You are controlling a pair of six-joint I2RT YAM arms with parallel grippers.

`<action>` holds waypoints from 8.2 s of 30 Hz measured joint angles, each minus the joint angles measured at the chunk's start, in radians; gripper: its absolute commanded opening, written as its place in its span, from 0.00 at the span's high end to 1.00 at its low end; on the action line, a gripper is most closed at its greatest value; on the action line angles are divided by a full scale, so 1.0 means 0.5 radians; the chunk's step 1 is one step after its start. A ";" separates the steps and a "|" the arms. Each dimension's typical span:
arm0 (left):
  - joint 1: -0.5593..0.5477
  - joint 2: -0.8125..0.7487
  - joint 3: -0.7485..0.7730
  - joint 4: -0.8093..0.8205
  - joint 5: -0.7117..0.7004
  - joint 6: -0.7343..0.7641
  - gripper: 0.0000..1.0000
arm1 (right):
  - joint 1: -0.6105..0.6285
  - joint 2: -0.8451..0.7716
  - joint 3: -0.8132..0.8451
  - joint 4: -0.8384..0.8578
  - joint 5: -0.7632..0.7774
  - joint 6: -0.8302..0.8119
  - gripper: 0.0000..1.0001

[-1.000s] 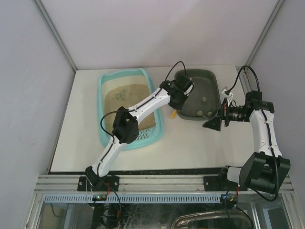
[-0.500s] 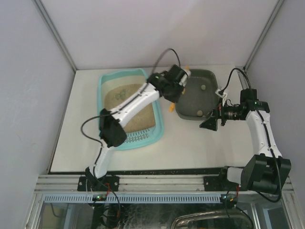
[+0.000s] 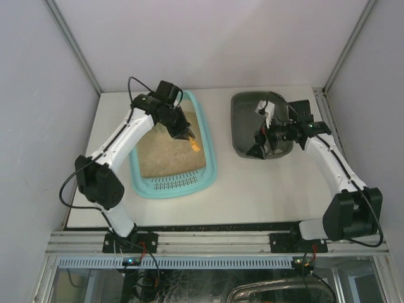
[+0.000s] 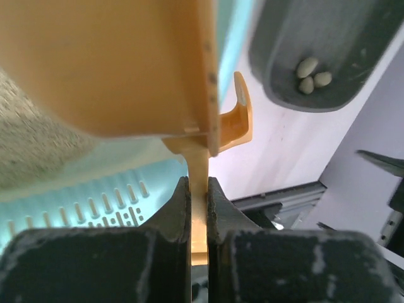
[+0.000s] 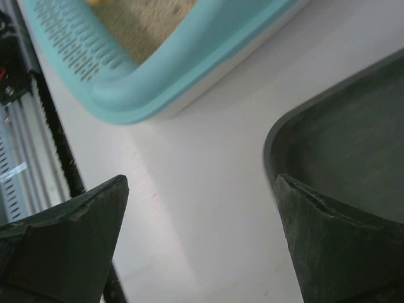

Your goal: Clean the litter box

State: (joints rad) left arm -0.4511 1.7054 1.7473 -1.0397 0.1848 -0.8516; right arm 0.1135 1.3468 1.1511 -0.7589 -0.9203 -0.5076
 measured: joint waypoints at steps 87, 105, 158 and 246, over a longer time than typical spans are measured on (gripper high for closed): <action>0.588 1.128 0.471 -0.295 0.343 1.214 1.00 | 0.392 1.372 1.043 0.581 0.372 0.554 0.00; 0.365 0.880 0.011 -0.078 0.264 1.255 1.00 | 0.432 1.384 1.151 0.517 0.372 0.536 0.00; 0.634 0.309 -0.806 0.838 1.369 1.099 1.00 | 0.431 1.379 0.839 0.642 0.357 0.528 0.00; -0.389 0.314 0.293 0.903 0.628 0.640 1.00 | -0.316 -0.134 -0.346 0.139 0.716 0.200 0.00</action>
State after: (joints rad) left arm -0.6456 1.8626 1.8938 -0.5880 0.4988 -0.5316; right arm -0.0444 1.2797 0.9783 -0.6895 -0.5621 -0.4076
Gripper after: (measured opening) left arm 0.075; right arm 0.997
